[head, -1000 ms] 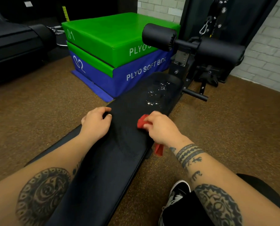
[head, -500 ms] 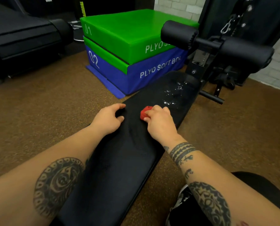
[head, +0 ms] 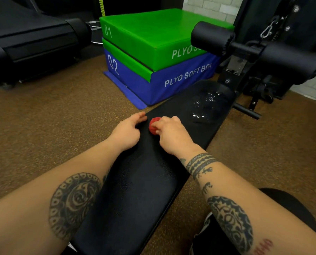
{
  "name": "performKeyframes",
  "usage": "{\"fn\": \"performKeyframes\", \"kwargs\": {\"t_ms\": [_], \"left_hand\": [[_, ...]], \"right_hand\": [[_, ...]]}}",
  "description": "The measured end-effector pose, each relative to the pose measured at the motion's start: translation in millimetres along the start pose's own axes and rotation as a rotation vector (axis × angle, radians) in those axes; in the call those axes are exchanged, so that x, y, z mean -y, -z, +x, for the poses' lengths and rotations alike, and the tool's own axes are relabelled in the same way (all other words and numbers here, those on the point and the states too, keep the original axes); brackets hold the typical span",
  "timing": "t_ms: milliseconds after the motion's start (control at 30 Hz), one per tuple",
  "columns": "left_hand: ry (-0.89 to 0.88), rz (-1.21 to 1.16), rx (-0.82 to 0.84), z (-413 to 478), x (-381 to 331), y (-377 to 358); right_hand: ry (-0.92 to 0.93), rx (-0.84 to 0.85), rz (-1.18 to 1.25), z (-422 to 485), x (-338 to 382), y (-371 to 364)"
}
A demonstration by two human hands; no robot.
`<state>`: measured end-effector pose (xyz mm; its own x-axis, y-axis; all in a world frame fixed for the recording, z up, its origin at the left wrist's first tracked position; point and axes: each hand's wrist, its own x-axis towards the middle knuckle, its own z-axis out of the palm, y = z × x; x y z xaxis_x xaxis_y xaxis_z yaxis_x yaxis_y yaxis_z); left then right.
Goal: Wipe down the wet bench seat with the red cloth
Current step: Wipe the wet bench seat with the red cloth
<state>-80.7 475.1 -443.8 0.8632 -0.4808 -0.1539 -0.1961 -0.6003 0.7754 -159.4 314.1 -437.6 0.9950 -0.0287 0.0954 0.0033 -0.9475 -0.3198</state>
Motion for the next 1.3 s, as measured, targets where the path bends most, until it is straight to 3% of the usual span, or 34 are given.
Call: {"fn": "performKeyframes", "kwargs": {"t_ms": [333, 567, 700, 767, 833, 967, 1100, 1200, 1300], "left_hand": [[-0.024, 0.022, -0.088, -4.8, 0.1, -3.8], [-0.032, 0.032, -0.114, -10.8, -6.2, -8.2], [-0.057, -0.031, -0.159, -12.0, -2.2, -6.0], [-0.057, -0.078, -0.189, -13.6, -4.7, -5.0], [-0.018, -0.116, -0.248, -15.4, -9.9, -3.7], [0.06, 0.048, -0.257, -22.0, -11.9, 0.1], [-0.001, 0.281, -0.189, -28.3, 1.6, 2.1], [-0.049, 0.283, -0.164, -34.8, 9.0, 5.2], [-0.05, 0.238, -0.169, -37.2, 13.9, 8.5]], "right_hand": [[0.313, 0.24, 0.196, -60.0, -13.7, 22.8], [0.264, 0.444, 0.249, -94.5, -25.6, 49.7], [0.028, 0.543, 0.262, -103.1, -46.2, 84.6], [-0.07, 0.417, 0.25, -101.4, -54.4, 97.8], [-0.061, 0.183, 0.203, -88.0, -52.9, 92.8], [-0.111, -0.074, 0.225, -47.8, -30.8, 40.9], [-0.139, -0.133, 0.258, -15.2, -6.0, 10.1], [-0.127, -0.144, 0.211, -0.6, 10.4, -2.4], [-0.059, -0.049, 0.108, 7.6, 20.6, -7.9]]}}
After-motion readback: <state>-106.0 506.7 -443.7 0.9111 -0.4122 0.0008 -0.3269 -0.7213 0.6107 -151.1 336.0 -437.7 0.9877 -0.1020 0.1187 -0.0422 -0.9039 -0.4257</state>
